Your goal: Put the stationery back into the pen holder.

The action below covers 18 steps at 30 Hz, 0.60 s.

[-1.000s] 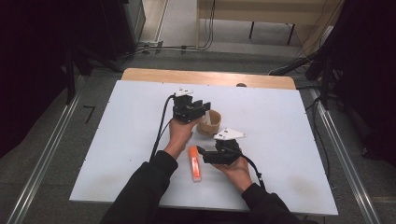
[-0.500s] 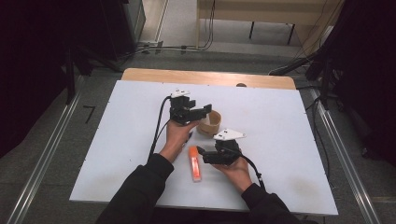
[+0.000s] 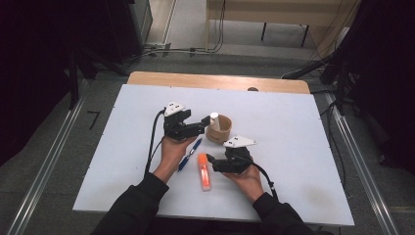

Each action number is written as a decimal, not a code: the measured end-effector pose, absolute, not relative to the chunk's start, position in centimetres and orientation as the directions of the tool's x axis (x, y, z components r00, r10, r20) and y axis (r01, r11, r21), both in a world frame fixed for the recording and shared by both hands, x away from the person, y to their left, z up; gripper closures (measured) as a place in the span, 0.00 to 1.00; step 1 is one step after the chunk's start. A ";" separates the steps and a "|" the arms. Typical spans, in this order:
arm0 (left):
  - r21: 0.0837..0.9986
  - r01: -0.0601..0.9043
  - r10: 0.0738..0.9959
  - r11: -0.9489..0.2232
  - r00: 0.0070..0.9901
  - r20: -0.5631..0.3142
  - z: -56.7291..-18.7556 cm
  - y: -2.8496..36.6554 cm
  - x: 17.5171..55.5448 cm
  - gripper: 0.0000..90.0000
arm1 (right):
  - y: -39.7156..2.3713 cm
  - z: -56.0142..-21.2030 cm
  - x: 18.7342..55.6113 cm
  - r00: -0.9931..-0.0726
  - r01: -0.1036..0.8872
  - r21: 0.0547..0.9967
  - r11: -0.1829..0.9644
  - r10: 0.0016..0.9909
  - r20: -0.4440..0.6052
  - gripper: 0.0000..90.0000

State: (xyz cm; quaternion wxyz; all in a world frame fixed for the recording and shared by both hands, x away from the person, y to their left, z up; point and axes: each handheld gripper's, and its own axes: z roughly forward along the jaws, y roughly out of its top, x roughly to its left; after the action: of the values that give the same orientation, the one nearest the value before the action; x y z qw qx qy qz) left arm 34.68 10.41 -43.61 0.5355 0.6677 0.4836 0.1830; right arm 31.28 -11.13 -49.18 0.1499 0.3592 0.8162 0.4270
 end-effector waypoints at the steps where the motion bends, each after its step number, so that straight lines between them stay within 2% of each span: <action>1: 0.895 0.445 0.844 0.040 0.464 -0.268 -43.7 10.5 34.4 0.21 | -11.1 -49.2 31.3 -0.697 0.457 0.805 0.378 0.714 0.060 0.20; 11: 0.880 0.474 0.860 0.025 0.439 -0.261 -45.4 11.9 33.3 0.20 | -11.1 -49.2 31.3 -0.698 0.458 0.803 0.381 0.714 0.059 0.19; 18: 0.873 0.489 0.868 0.007 0.430 -0.248 -46.3 12.2 32.8 0.16 | -11.1 -49.2 31.2 -0.698 0.458 0.804 0.380 0.713 0.061 0.18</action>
State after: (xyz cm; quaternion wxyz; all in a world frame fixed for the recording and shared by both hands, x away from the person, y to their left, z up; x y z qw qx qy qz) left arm 32.82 12.21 -46.34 0.5039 0.6789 0.4997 0.1885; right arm 31.25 -11.15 -49.22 0.1496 0.3583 0.8171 0.4262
